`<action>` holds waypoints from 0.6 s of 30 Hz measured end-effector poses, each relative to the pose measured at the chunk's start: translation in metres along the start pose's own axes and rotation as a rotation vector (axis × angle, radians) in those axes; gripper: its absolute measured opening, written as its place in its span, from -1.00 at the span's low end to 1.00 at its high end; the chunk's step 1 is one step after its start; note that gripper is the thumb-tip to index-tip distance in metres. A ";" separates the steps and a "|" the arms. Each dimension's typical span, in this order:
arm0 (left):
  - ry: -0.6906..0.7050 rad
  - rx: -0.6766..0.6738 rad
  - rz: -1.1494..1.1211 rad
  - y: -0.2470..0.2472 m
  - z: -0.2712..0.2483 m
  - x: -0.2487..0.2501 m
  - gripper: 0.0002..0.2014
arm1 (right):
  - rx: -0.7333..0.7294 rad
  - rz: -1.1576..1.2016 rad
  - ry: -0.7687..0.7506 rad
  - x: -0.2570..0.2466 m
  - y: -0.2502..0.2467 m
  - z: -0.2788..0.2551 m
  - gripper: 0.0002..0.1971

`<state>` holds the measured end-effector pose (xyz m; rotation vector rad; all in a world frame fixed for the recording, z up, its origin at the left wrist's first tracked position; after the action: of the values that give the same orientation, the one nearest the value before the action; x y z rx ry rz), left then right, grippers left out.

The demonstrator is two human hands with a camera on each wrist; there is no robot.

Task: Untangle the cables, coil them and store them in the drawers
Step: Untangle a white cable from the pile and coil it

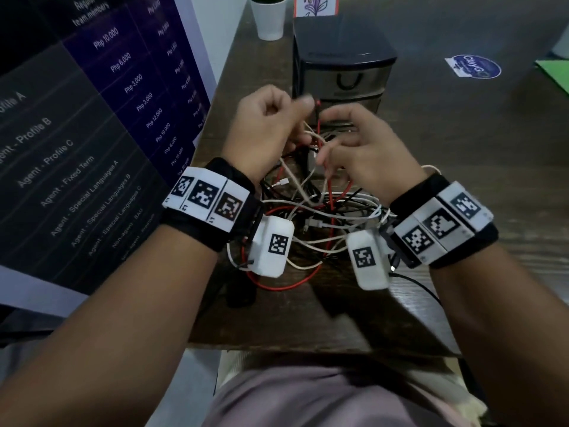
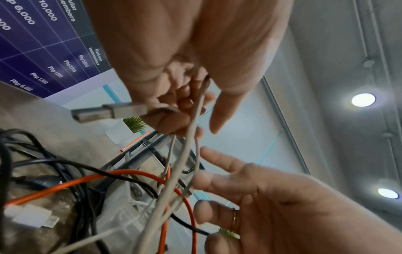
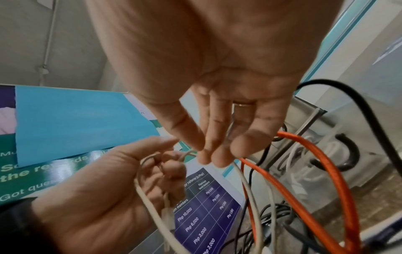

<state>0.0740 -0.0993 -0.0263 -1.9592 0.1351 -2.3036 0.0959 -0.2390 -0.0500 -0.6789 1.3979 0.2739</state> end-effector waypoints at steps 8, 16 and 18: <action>-0.314 -0.045 0.667 -0.005 0.001 -0.030 -0.72 | 0.185 -0.125 -0.068 -0.004 -0.017 0.000 -0.69; -0.247 -0.088 0.690 -0.007 0.005 -0.009 -0.62 | 0.143 -0.182 0.004 0.010 -0.015 0.005 -0.77; -0.150 -0.055 0.592 -0.006 0.007 0.005 -0.62 | 0.102 -0.230 0.049 0.018 -0.007 0.008 -0.70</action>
<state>0.0800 -0.0936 -0.0193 -1.7882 0.6686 -1.7823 0.1093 -0.2437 -0.0650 -0.7583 1.3565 0.0042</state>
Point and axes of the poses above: each hand's wrist, its own z-axis towards the middle knuckle, its own y-axis out of the palm, x = y × z, the point moved 9 cm from there along z, towards the middle knuckle, and after that the axes turned 11 degrees about -x, right-handed, at the moved point
